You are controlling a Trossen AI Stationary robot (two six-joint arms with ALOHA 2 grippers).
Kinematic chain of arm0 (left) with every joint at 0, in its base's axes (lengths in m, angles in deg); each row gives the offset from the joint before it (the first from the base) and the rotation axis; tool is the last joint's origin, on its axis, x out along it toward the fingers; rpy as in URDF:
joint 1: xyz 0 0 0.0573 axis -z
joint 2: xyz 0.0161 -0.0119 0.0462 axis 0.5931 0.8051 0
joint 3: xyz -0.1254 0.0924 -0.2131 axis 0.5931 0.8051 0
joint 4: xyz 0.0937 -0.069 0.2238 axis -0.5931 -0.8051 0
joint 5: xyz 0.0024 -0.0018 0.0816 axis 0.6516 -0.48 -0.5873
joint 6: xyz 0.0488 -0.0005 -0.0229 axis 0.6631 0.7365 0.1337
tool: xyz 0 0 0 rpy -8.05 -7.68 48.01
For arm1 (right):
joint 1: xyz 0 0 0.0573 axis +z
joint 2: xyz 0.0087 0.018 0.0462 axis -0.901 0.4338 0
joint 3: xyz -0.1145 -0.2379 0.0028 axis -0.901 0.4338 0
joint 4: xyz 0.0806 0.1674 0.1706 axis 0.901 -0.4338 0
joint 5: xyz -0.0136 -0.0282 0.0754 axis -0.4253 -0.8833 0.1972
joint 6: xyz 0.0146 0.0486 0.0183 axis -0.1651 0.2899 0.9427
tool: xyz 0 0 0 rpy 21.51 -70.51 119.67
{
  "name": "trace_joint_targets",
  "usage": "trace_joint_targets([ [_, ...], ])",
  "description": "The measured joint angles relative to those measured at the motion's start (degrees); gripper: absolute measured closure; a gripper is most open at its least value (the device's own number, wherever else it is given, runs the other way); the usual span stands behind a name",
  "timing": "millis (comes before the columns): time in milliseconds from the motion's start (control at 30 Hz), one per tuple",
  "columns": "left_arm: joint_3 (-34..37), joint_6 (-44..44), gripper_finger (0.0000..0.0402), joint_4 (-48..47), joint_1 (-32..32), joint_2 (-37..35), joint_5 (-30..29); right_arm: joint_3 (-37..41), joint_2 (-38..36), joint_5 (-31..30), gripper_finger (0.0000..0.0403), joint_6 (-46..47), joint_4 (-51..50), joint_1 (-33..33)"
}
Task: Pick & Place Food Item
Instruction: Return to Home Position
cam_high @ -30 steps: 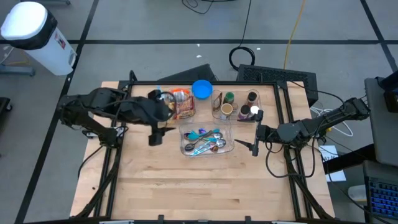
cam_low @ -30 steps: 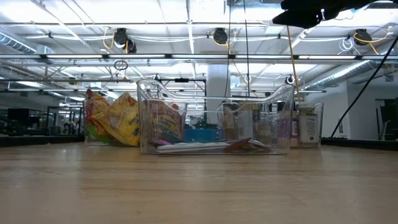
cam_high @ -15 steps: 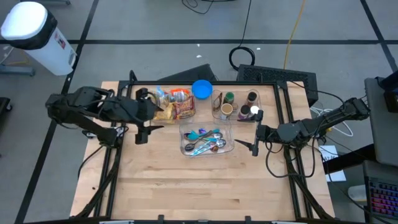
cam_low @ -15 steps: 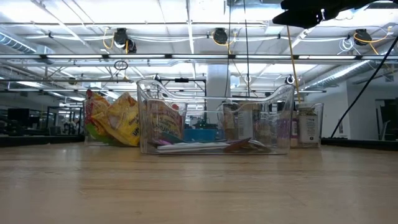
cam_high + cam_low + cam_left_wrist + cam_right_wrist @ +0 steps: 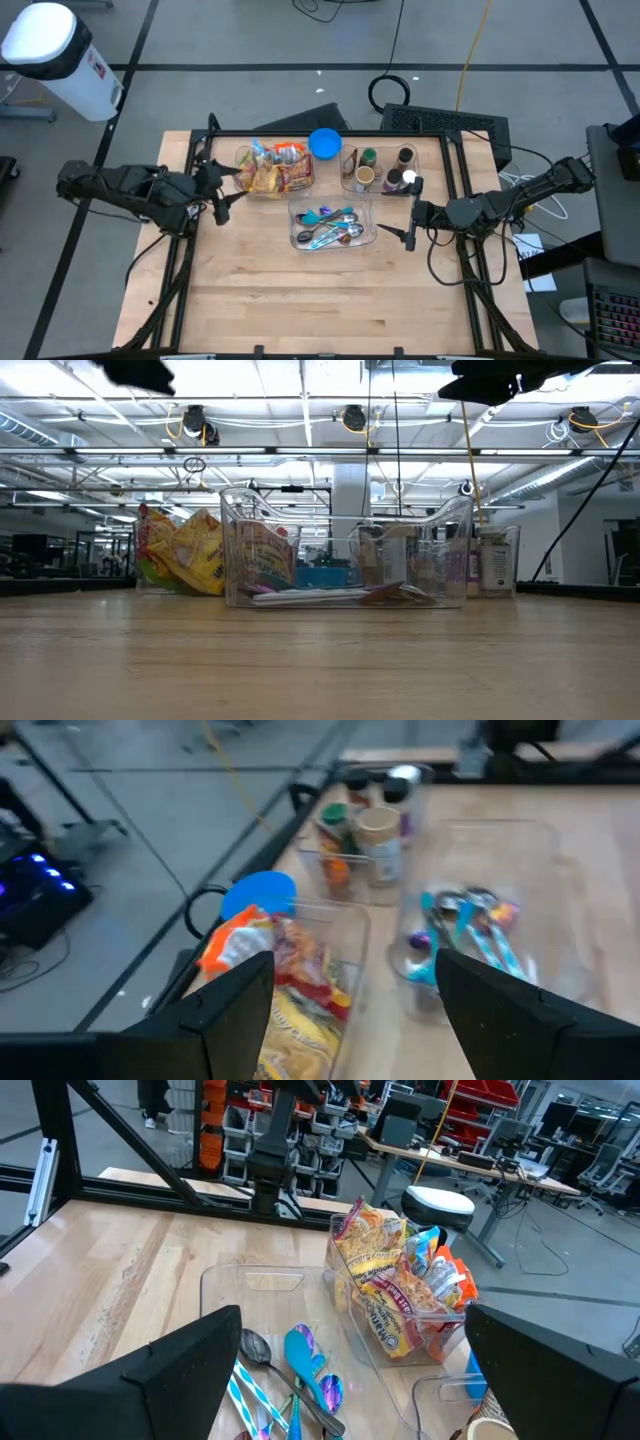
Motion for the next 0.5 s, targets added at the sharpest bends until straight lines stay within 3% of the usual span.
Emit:
trace_joint_targets([
  [233, 19.7, -4.3, 0.0117, 11.8, 0.0, -16.6, -3.6, 0.0, 0.0, 0.0, 0.0023, 0.0, 0.0, 0.0],
  [500, 32.0, -1.1, 0.0117, 21.3, 0.0, -30.6, -3.5, 0.0, 0.0, 0.0, 0.0023, 0.0, 0.0, 0.0],
])
